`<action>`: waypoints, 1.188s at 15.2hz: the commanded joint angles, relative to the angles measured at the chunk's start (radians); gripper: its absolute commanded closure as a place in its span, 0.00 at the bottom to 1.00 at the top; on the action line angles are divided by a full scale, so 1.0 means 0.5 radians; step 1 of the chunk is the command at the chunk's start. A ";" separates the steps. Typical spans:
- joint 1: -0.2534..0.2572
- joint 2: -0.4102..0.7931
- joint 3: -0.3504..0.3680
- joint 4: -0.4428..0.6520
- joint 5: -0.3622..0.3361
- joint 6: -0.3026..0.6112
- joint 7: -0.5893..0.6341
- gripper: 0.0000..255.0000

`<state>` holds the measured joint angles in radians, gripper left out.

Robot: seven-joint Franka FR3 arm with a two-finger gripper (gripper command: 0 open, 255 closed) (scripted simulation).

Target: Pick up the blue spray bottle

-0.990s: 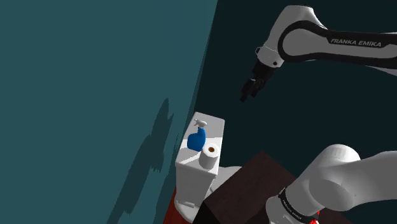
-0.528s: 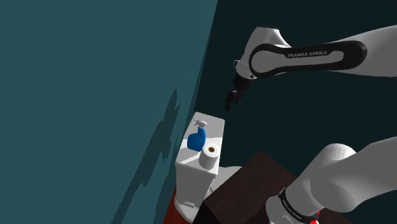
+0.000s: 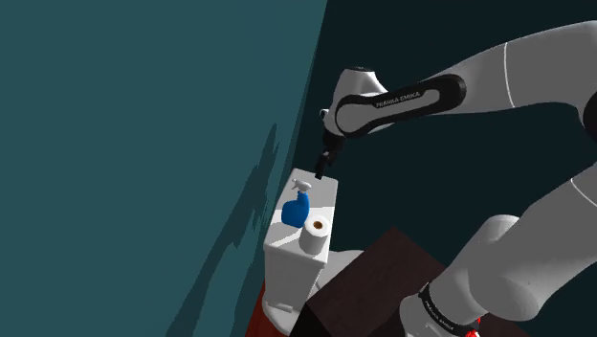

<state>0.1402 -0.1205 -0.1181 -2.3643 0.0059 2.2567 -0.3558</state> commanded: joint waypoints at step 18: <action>0.034 0.631 0.039 0.140 0.057 0.450 -0.236 1.00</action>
<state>0.1576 0.1941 -0.0984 -2.2943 0.0343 2.4813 -0.4735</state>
